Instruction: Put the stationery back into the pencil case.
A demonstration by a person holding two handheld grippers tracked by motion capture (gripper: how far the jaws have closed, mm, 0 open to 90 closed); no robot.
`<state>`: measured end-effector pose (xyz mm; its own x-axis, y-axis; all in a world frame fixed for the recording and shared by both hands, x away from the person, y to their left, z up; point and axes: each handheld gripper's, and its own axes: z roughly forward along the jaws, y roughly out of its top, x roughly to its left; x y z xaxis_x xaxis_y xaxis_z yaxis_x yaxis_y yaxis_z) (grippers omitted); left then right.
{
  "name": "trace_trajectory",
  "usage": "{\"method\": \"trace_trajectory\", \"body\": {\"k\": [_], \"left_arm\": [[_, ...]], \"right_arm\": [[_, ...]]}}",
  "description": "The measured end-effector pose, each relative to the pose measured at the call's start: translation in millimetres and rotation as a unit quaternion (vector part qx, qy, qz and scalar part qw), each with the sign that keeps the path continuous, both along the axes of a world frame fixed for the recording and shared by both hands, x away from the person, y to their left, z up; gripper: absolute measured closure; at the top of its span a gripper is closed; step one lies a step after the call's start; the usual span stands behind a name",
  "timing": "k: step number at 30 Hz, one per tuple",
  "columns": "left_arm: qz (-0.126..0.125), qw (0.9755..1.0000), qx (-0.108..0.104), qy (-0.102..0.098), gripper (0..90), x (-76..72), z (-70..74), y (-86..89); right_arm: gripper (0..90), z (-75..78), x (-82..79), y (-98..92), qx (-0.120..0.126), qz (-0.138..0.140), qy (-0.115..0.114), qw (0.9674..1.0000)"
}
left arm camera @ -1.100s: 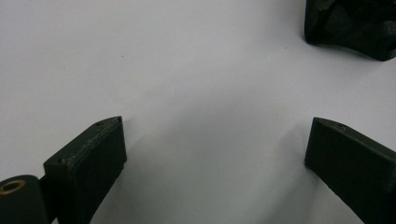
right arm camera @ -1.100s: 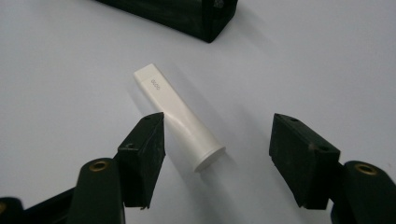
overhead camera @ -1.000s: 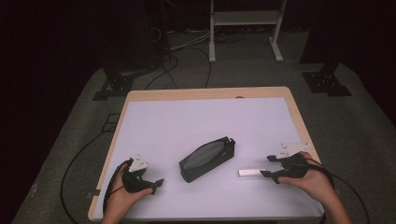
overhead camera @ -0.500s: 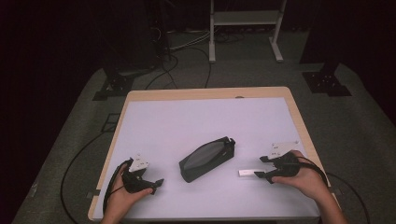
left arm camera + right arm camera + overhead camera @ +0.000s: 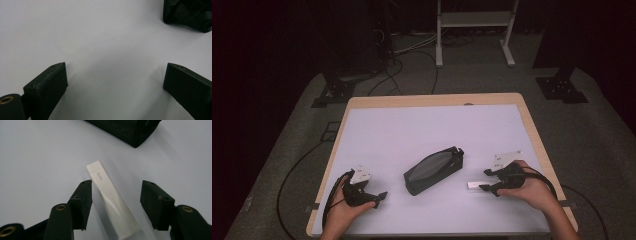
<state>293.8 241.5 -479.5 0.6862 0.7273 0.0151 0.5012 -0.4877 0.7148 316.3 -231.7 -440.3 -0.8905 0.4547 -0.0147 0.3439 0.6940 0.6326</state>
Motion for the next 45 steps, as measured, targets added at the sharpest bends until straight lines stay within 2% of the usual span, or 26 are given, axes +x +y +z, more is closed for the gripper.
{"method": "trace_trajectory", "body": {"k": [11, 22, 32, 38, 45], "left_arm": [[0.000, 1.0000, 0.000, 0.000, 4.5, 0.0, 0.0, 0.0], [0.000, 1.0000, 0.000, 0.000, 4.5, 0.0, 0.0, 0.1], [0.000, 1.0000, -0.001, 0.001, 4.5, 0.1, -0.1, 0.1], [0.000, 1.0000, -0.001, 0.001, 4.5, 0.1, -0.1, 0.1], [0.000, 1.0000, -0.001, 0.001, 4.5, 0.1, -0.1, 0.1]], "right_arm": [[49.2, -6.1, 3.9, 10.6, -0.021, 0.023, 0.012, 0.9995], [54.8, -12.8, 4.8, 13.9, -0.055, 0.035, 0.008, 0.9979], [60.6, -14.0, 4.4, 15.3, -0.064, 0.042, 0.009, 0.9970], [66.7, -13.7, 3.7, 17.1, -0.066, 0.044, 0.019, 0.9966], [68.1, -12.5, 4.0, 20.5, -0.076, 0.036, 0.029, 0.9961]]}}
